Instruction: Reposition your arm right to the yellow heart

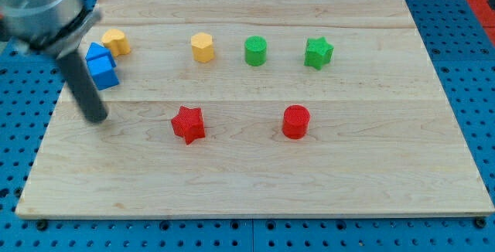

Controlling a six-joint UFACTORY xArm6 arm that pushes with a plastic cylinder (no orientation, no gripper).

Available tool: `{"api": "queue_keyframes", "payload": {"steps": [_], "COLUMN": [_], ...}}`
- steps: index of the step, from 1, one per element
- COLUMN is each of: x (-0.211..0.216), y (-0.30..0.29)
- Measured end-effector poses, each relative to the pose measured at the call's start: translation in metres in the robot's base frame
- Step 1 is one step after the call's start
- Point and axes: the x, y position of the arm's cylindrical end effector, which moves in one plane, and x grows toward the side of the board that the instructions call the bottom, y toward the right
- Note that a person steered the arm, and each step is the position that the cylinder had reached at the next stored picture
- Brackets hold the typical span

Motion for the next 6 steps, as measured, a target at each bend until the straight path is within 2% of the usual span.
{"api": "queue_keyframes", "payload": {"steps": [1,3,5,6], "x": [0.037,0.002,-0.008,-0.004], "y": [0.041,0.118,0.142,0.134]}}
